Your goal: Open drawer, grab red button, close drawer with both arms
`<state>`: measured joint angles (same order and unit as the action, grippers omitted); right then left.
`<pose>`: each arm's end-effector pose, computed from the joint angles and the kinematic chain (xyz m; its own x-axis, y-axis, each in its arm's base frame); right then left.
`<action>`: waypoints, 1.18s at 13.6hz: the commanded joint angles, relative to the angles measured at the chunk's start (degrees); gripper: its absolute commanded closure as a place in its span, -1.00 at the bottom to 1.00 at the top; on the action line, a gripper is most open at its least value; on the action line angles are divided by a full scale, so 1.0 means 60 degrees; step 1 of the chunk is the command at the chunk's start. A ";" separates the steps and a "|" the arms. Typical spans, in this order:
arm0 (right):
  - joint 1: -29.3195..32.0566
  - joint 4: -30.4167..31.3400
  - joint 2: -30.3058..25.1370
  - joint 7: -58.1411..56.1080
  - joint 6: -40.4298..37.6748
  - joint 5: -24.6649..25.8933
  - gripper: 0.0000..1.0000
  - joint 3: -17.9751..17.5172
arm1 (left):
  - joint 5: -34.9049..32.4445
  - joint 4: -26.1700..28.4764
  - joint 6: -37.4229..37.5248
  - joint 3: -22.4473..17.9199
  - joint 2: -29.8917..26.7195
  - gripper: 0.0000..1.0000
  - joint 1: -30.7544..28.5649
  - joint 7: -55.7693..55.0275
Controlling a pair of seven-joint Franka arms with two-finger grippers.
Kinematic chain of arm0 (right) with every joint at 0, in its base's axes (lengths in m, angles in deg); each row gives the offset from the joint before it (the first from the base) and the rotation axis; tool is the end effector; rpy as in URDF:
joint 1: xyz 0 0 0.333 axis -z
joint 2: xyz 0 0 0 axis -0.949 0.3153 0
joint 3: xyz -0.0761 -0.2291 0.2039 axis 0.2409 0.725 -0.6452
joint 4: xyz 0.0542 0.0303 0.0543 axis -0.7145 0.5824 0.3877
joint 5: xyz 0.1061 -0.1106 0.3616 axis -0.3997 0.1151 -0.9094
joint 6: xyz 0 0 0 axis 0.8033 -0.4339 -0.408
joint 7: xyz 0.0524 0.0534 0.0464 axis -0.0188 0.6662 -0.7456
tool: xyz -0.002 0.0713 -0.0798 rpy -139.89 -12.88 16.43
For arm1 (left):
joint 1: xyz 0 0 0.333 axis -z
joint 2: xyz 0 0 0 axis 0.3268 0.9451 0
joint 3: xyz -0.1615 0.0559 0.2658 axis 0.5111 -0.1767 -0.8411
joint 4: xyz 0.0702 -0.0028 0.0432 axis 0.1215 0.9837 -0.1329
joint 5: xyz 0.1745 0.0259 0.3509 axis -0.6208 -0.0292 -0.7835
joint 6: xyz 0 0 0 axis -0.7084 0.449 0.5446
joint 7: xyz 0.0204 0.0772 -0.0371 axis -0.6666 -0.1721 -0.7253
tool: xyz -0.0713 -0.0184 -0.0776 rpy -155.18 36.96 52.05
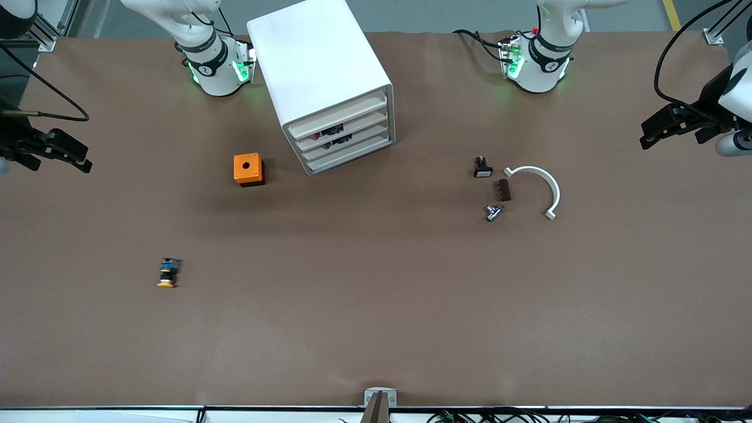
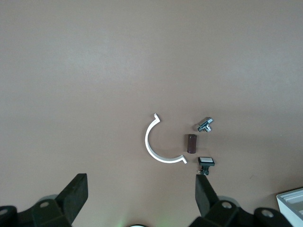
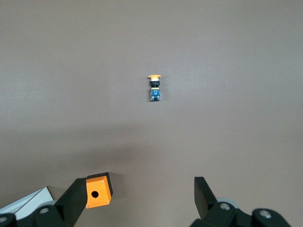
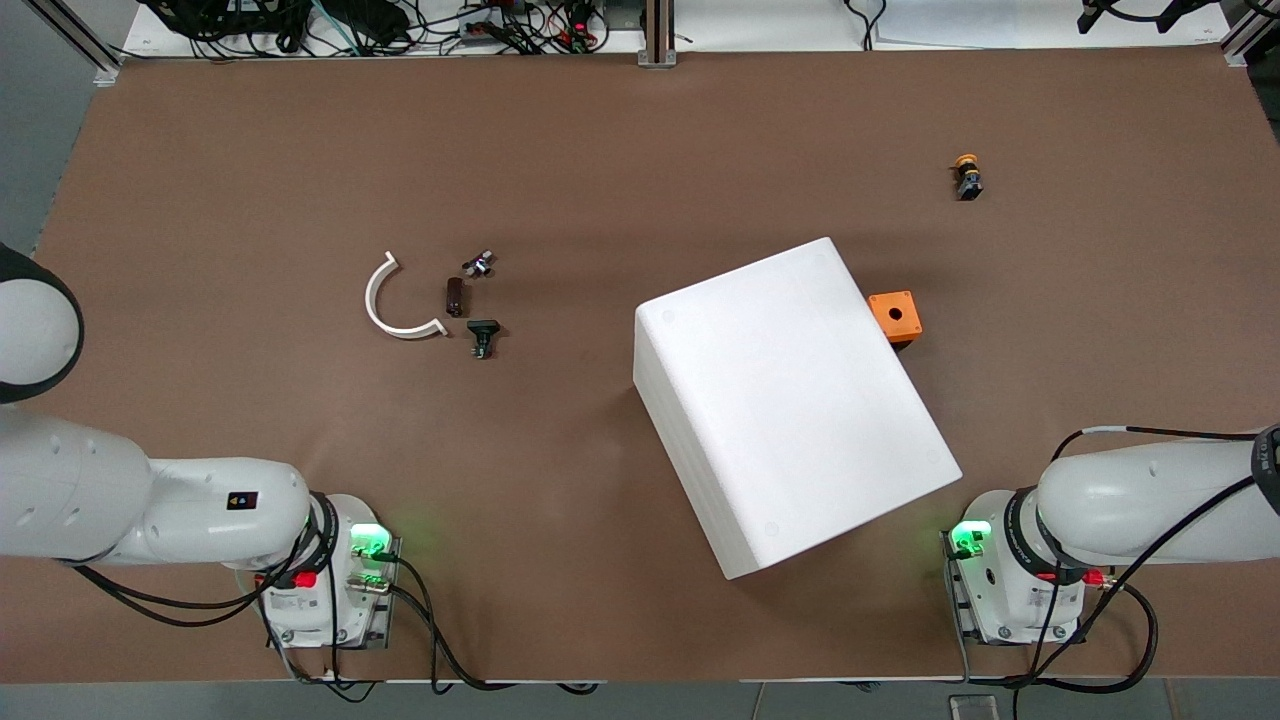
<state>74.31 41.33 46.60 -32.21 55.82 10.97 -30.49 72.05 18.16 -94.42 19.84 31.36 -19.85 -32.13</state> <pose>0.5455 -0.0274 0.6127 0.9971 -0.0540 0.0538 -0.0550 -0.9983 0.0166 0.5370 -0.0431 0.6477 0.9970 0.0749 -0.0181 0.0743 -0.9967 -0.0315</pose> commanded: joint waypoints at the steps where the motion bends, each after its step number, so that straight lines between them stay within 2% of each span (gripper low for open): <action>1: 0.0212 0.0166 -0.0224 0.0120 0.0028 0.0130 -1.00 -0.0220 | 0.0029 -0.0245 0.0208 -0.0013 0.0097 -0.99 -0.0061 0.0185; 9: 0.0197 0.0151 -0.0224 0.0120 0.0028 0.0145 -1.00 -0.0220 | 0.0102 -0.0289 0.0208 -0.0013 0.0697 -0.99 0.0011 0.0141; 12: 0.0197 0.0151 -0.0224 0.0120 0.0028 0.0131 -1.00 -0.0206 | 0.0131 -0.0420 0.0193 0.0162 0.1267 -0.99 0.0187 -0.0107; 14: 0.0197 0.0166 -0.0224 0.0120 0.0028 0.0145 -1.00 -0.0206 | 0.0146 -0.0698 0.0193 0.0352 0.1867 -1.00 0.0464 -0.0894; 16: 0.0197 0.0166 -0.0224 0.0120 0.0028 0.0145 -1.00 -0.0206 | 0.0146 -0.0815 0.0193 0.0382 0.2613 -1.00 0.0961 -0.2443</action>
<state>74.31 41.33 46.59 -32.21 55.82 10.97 -30.61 72.39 16.80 -94.45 21.85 41.85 -16.40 -39.82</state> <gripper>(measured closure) 0.000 0.000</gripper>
